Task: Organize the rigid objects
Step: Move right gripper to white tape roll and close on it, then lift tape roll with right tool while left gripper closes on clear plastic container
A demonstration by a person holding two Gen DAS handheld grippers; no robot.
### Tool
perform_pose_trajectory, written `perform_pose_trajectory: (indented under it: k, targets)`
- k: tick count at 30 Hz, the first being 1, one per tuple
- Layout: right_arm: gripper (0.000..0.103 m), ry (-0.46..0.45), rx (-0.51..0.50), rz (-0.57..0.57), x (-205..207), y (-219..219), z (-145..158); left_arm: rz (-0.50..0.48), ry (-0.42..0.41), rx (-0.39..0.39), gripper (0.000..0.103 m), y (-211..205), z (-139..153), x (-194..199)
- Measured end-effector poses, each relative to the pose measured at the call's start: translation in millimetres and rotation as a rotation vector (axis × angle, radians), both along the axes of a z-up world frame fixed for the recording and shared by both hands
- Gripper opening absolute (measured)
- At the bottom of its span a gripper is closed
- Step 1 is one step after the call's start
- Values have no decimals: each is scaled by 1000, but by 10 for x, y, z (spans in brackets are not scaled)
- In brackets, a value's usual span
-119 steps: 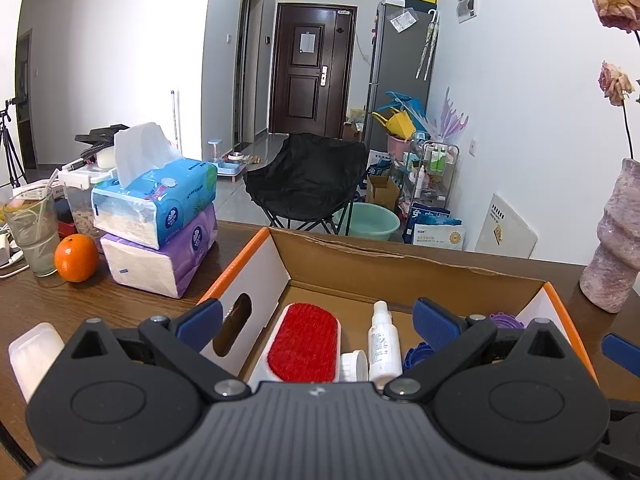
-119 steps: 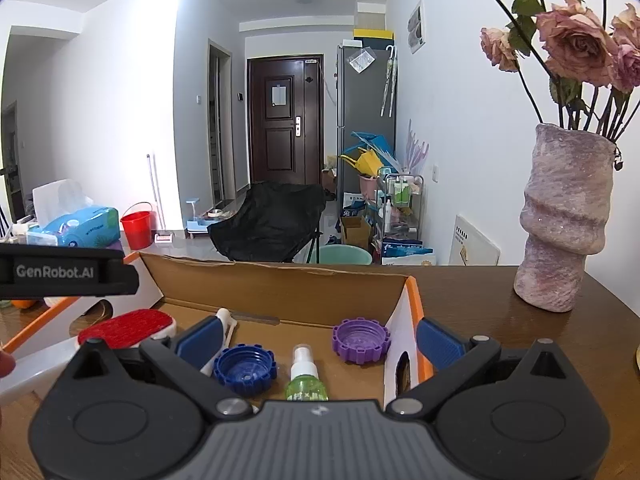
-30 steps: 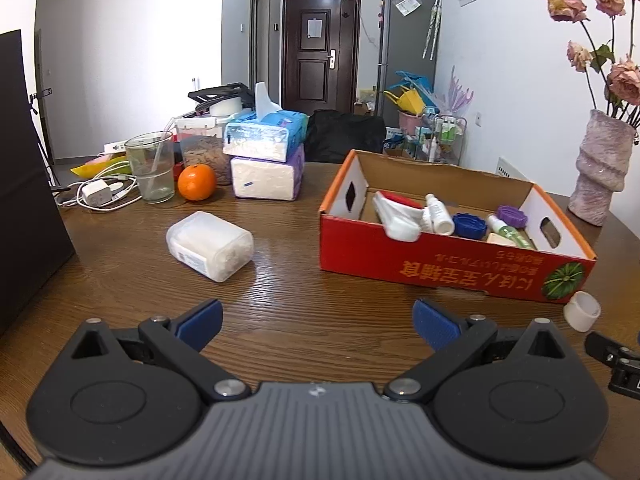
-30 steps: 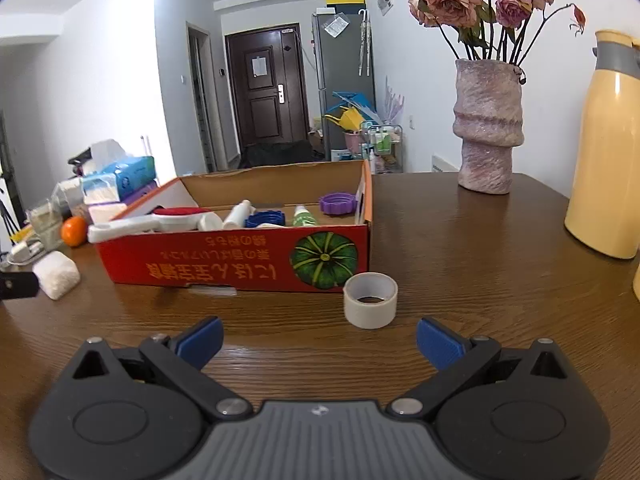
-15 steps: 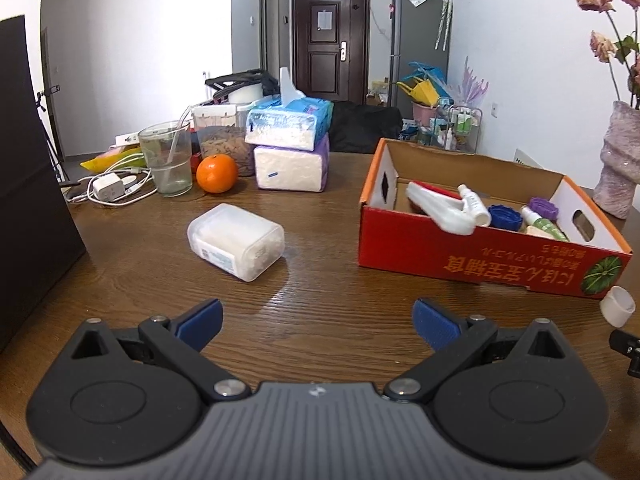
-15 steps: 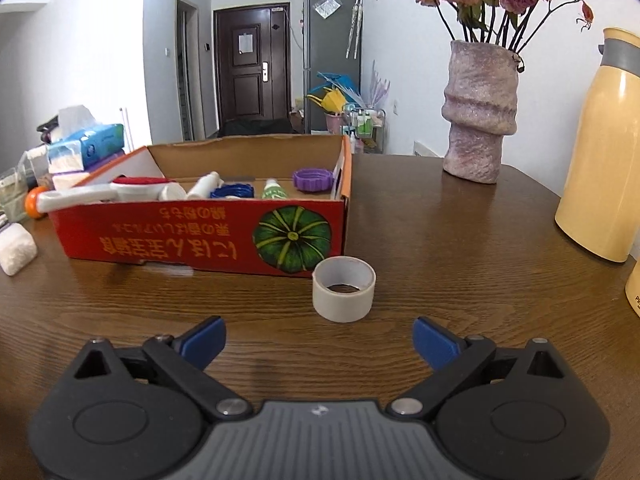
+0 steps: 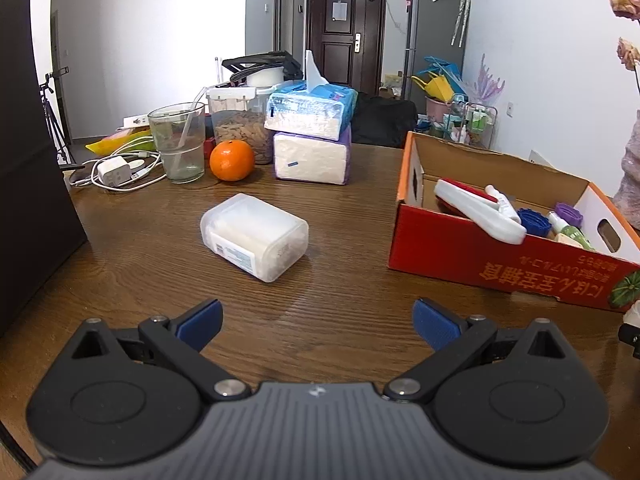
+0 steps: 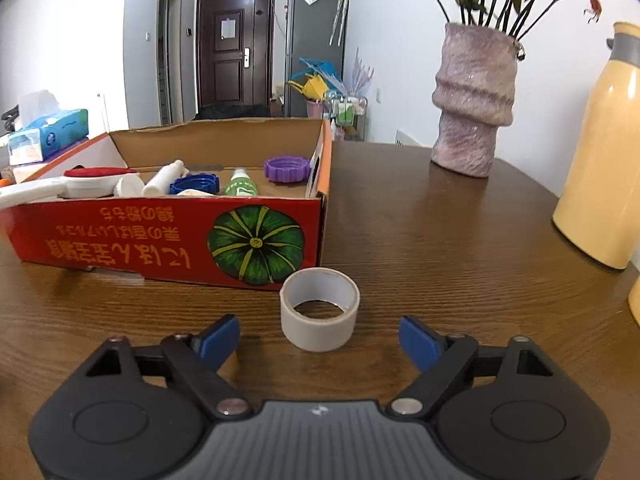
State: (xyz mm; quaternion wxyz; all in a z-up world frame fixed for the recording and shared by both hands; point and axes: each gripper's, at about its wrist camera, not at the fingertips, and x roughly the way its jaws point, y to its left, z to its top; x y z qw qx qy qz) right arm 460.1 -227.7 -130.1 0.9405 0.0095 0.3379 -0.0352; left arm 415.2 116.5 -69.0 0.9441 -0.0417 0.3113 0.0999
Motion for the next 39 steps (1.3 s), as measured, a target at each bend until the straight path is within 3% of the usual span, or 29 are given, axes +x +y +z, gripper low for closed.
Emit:
perform_pose_trajectory:
  k: [2,6,30,39]
  targets:
    - [78,11,6,-6,69,2,-23,4,2,-5,103,31,-10,22]
    - [42,-3,49,-11,132,-36,-15,10,6,-8,103,71,-27,59]
    - [42,-83,71,-100,47,-262,73,114,28,4,103,445,-156,568]
    - [42,-94,82,-140,63,-386,76,149,34,-25,103,536,-172,849]
